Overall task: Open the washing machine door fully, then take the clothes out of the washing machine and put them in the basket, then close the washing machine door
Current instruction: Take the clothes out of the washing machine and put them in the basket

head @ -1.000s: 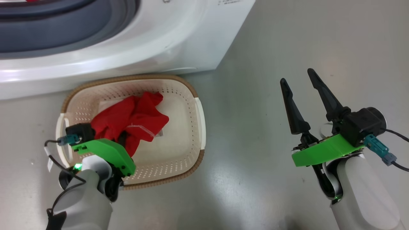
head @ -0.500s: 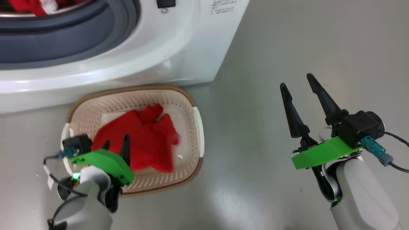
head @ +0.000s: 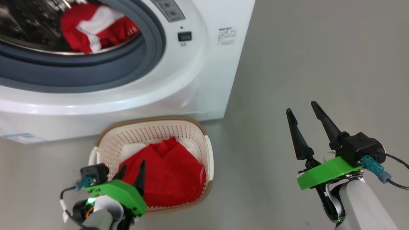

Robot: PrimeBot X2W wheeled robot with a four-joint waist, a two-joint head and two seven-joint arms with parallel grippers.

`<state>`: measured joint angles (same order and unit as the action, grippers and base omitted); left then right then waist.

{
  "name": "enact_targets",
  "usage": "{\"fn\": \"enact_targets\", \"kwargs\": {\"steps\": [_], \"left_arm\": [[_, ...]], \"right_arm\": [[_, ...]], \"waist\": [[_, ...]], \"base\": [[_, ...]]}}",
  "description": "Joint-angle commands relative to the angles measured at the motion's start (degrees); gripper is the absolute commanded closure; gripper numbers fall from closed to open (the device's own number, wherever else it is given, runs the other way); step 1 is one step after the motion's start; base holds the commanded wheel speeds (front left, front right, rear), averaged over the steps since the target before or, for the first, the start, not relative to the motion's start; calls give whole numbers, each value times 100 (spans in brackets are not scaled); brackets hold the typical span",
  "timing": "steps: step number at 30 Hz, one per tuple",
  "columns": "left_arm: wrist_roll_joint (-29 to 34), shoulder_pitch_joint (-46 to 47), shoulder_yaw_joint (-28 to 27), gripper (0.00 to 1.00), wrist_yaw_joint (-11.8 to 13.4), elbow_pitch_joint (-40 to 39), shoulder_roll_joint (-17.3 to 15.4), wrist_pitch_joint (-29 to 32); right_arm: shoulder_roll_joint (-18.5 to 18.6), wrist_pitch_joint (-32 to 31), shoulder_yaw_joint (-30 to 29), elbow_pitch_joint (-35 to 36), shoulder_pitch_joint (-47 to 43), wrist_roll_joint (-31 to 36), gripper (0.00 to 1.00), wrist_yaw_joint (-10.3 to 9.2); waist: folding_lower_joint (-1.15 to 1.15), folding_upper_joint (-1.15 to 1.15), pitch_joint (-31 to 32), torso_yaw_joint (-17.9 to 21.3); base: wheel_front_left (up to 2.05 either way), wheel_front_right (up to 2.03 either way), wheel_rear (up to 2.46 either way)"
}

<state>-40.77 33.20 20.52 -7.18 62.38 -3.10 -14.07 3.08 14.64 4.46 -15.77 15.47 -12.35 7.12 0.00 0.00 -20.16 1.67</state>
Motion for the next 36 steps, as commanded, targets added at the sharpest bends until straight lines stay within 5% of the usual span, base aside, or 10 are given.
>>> {"fn": "enact_targets", "kwargs": {"steps": [1, 10, 17, 36], "left_arm": [[20, -184, -134, 0, -31, -164, -274, -86], [242, -874, -728, 0, 28, -1263, -474, -91], [1085, -1769, -1370, 0, 388, -2930, -569, -92], [2125, -3416, -2510, 0, 144, -5416, -222, -93]], "right_arm": [[-20, 36, 79, 124, -76, 82, 0, 36], [-20, 36, 31, 209, -327, 157, 0, 36], [-17, 36, -52, 243, -653, 330, 0, 36], [-20, 36, -305, 338, -1237, 205, 0, 36]], "waist": [[0, 0, 515, -176], [0, 0, 1014, -202], [0, 0, 1388, -212], [0, 0, 2096, -125]], "base": [[0, 0, 0], [0, 0, 0], [0, 0, 0], [0, 0, 0]]}}
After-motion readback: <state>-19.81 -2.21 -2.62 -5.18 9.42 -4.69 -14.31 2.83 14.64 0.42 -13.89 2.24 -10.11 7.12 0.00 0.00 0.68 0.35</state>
